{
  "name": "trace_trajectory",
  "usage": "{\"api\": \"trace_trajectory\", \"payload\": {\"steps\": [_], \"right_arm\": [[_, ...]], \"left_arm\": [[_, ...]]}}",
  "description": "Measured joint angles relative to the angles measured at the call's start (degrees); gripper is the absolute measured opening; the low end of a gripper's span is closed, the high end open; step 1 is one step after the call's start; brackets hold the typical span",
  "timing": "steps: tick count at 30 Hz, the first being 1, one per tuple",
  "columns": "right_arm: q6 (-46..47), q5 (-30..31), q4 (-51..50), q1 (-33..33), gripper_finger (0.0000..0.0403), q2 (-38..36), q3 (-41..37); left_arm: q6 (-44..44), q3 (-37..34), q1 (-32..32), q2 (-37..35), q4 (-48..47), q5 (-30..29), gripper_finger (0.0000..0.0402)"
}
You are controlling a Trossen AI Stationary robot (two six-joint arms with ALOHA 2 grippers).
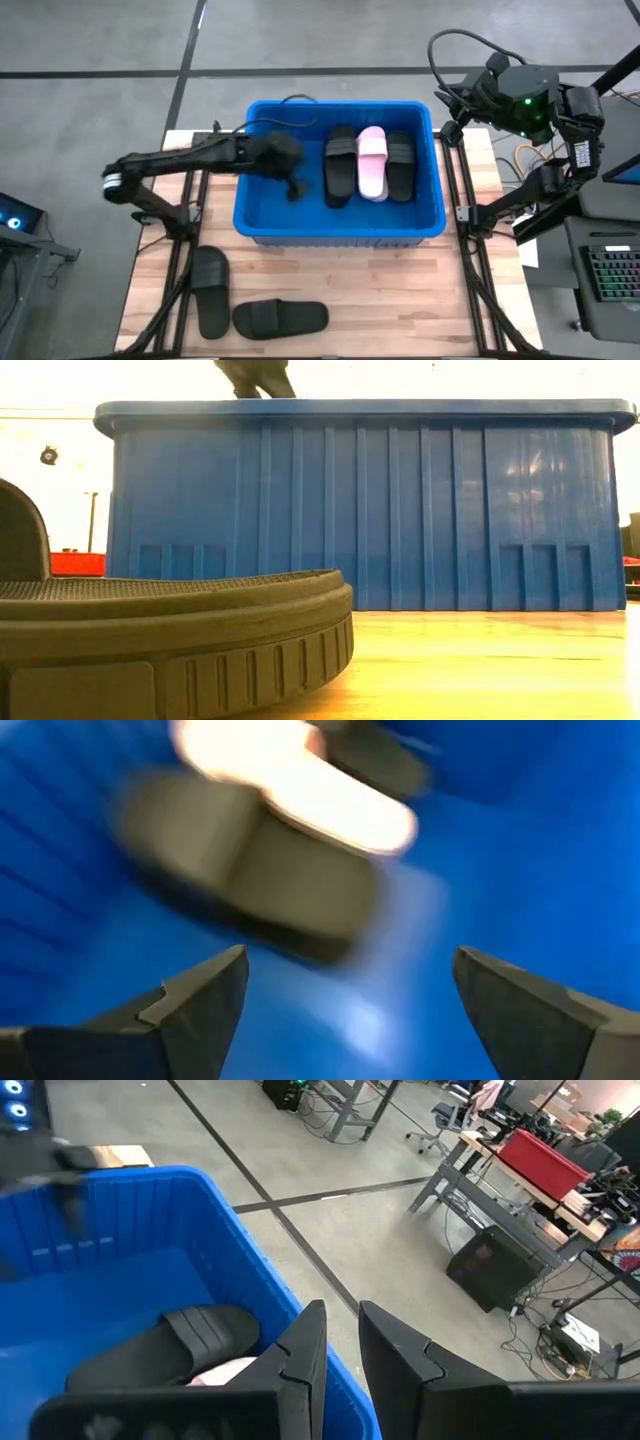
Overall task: Pick and place slides into bin
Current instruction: Put the black slide into the blue bin
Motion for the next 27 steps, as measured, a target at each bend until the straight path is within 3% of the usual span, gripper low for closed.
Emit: {"api": "trace_trajectory", "payload": {"steps": [4,8,14,21,27], "right_arm": [[-0.13,0.0,-0.04,-0.01,0.0054,0.07,0.01],[-0.99,-0.02,-0.17,0.01,0.0054,0.04,-0.01],[-1.46,0.0,-1.01,0.01,0.0054,-0.08,0.0],[-2.54,0.0,-1.62,-0.01,0.0054,0.02,-0.01],[-2.52,0.0,-1.62,-0.01,0.0054,0.07,0.01]], "left_arm": [[-10.94,0.02,-5.72,-5.98,-13.75,10.2,0.0324],[-22.35,0.02,-15.0,-9.98,-23.39,11.48,0.0316],[-46.8,-0.02,-30.51,-12.79,-28.64,10.52,0.0313],[-63.96,-0.55,-46.76,-8.61,-38.57,8.78,0.0312],[-66.33,-0.75,-53.86,-1.15,-41.87,8.66,0.0312]]}}
